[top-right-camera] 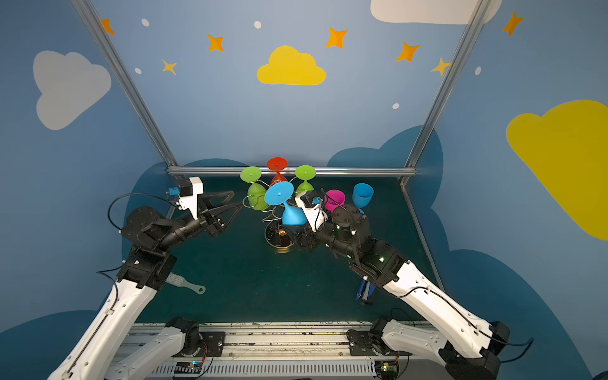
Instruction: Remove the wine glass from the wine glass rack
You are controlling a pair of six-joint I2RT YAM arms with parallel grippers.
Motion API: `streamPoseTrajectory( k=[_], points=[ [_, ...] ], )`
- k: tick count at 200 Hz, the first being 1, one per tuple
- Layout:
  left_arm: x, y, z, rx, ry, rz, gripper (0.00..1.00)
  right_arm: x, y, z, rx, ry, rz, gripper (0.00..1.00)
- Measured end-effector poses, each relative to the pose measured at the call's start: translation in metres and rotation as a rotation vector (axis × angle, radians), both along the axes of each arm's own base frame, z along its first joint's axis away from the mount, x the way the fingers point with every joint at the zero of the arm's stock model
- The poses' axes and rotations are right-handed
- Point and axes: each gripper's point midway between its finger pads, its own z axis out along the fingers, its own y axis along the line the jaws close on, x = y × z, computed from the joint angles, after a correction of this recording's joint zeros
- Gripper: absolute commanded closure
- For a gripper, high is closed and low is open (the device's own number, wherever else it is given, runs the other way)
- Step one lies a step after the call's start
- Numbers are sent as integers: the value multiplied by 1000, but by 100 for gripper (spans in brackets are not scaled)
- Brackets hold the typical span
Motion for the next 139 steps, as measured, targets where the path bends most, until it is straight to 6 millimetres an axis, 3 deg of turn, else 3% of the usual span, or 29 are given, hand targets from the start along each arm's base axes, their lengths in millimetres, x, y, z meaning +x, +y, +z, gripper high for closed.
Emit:
streamPoseTrajectory(
  k=[53,107,139],
  points=[
    [-13,-29,3,192,-348,-19,49,4,9,-19,-75,84,24,74],
    [0,-46,-11,287,-424,-30,51,2,28,-22,-79,122,97,77],
    [0,-47,-8,299,-453,-22,53,-1,35,-28,-85,155,133,79]
  ],
)
